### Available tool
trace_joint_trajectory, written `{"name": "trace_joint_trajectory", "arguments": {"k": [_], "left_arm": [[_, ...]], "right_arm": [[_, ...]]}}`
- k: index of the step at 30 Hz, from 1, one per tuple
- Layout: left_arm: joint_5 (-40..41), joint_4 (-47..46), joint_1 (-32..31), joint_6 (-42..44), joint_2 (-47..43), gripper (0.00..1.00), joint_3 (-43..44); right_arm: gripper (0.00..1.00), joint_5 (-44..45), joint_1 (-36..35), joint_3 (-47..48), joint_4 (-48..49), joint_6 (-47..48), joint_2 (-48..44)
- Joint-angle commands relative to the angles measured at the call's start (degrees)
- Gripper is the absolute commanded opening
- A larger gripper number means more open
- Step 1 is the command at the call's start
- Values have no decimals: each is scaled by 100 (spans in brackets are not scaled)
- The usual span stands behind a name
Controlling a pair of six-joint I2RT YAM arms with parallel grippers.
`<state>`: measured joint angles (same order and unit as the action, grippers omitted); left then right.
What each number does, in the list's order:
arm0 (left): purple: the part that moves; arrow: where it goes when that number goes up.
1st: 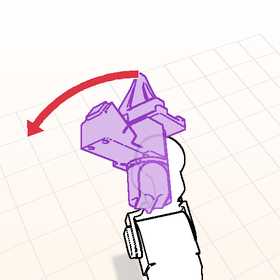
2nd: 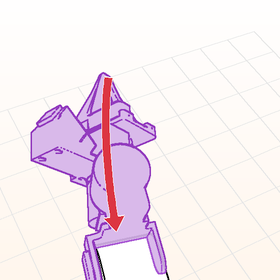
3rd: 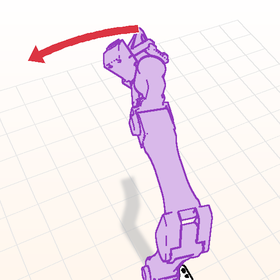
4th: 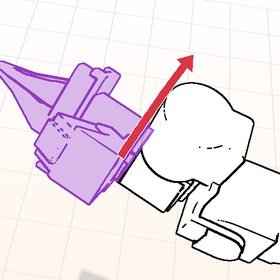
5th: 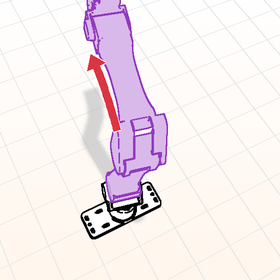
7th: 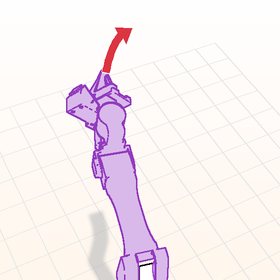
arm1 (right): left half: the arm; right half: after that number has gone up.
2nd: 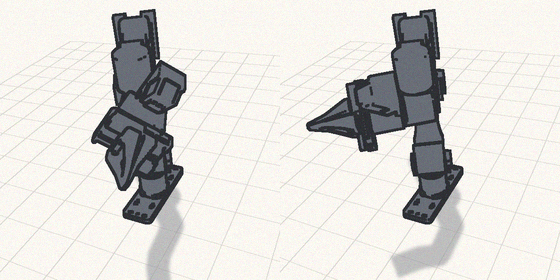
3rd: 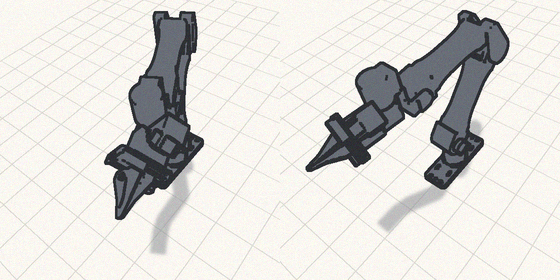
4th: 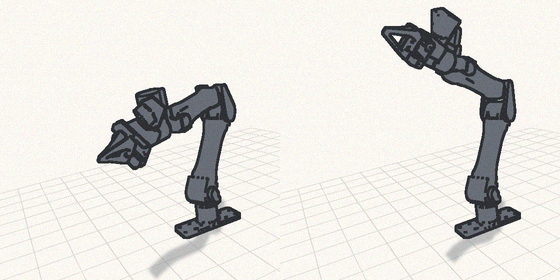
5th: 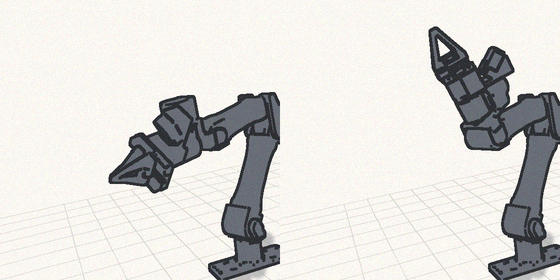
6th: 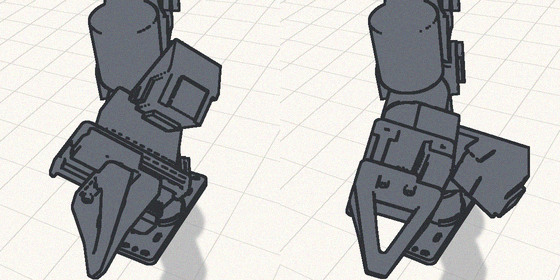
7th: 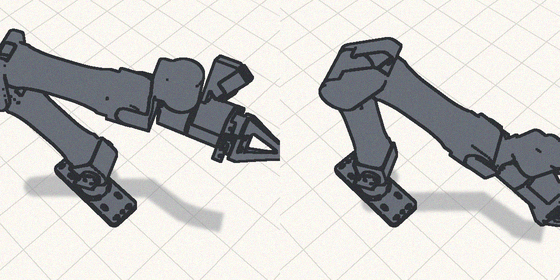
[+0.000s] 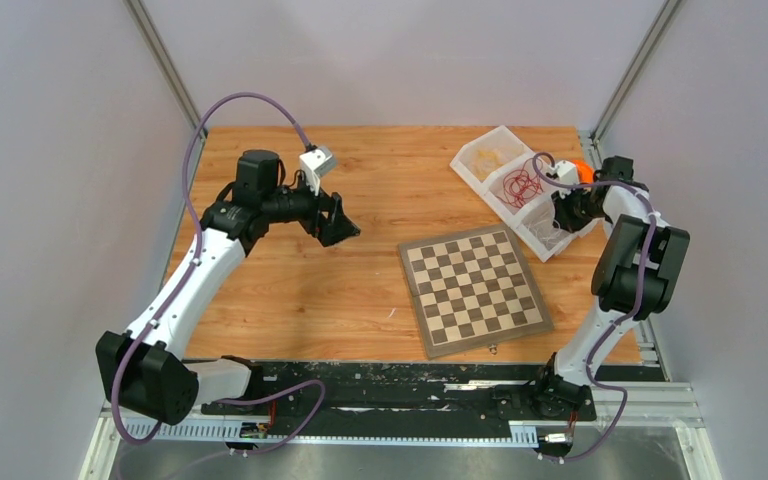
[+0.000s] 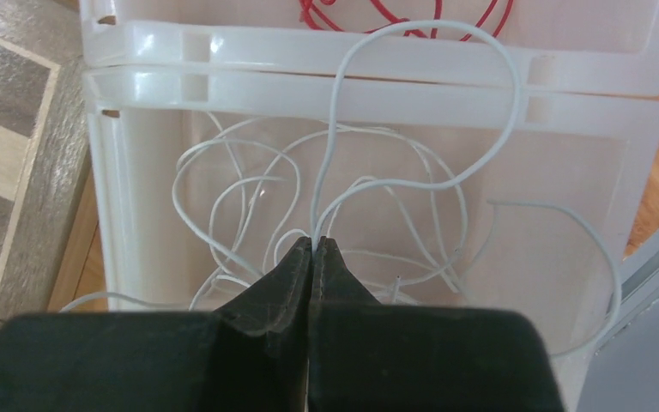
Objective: Untangle the cables
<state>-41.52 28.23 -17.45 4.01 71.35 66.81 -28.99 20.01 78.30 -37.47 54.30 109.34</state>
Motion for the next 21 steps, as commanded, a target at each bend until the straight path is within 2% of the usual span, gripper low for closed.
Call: {"name": "trace_joint_trajectory", "arguments": {"k": [1, 10, 21], "left_arm": [[-116, -234, 37, 56, -86, 100, -127], [-122, -434, 39, -68, -236, 100, -283], [-122, -416, 32, -92, -279, 100, -334]], "right_arm": [[0, -258, 86, 59, -340, 356, -673], [0, -95, 139, 103, -729, 862, -1147], [0, 104, 161, 423, -1243, 956, -606]]}}
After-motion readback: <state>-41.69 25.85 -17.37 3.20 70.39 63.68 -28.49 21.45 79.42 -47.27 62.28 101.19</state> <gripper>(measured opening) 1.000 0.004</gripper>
